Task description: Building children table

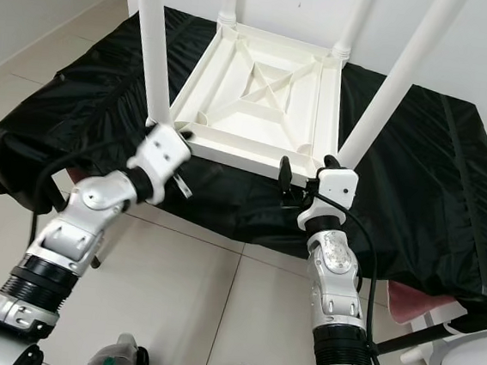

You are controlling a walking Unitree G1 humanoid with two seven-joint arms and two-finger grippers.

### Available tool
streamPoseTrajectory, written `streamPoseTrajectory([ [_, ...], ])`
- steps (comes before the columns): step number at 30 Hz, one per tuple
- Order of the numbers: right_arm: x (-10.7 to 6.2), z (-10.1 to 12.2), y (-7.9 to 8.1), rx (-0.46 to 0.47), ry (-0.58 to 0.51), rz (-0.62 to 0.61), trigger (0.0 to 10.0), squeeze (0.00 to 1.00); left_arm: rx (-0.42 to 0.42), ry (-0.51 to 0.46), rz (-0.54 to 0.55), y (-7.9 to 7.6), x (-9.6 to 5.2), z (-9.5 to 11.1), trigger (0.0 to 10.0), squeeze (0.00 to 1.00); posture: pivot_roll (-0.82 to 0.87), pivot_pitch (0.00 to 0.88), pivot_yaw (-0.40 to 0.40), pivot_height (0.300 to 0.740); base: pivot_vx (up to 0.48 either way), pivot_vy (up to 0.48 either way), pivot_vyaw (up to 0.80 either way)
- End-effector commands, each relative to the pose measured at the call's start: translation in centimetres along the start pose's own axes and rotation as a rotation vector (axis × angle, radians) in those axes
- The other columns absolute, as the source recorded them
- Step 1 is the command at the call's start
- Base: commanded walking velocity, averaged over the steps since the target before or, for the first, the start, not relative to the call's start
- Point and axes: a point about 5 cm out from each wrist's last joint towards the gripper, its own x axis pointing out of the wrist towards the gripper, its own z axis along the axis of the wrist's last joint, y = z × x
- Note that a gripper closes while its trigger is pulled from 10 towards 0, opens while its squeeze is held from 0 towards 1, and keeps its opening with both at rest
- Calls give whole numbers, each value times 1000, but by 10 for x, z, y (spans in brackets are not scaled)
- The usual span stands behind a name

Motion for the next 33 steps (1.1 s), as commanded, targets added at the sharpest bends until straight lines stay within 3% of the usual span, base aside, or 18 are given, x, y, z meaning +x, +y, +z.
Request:
streamPoseTrajectory([
  [1,-7,-4,-5,-8,13,-29,10000,0,50,14,-62,0,9,2,10000,0,26,4,-57,740,0,0,0],
  [13,-32,-12,-3,0,34,-104,10000,0,144,12,-138,6,25,9,10000,0,-14,21,-16,740,0,0,0],
  [21,-25,1,-18,-18,-22,-167,10000,0,125,-41,-93,17,29,23,10000,0,-22,34,-10,740,0,0,0],
  [33,-29,3,-22,-34,-27,-191,10000,0,150,38,-153,12,51,11,10000,0,-39,41,4,740,0,0,0],
])
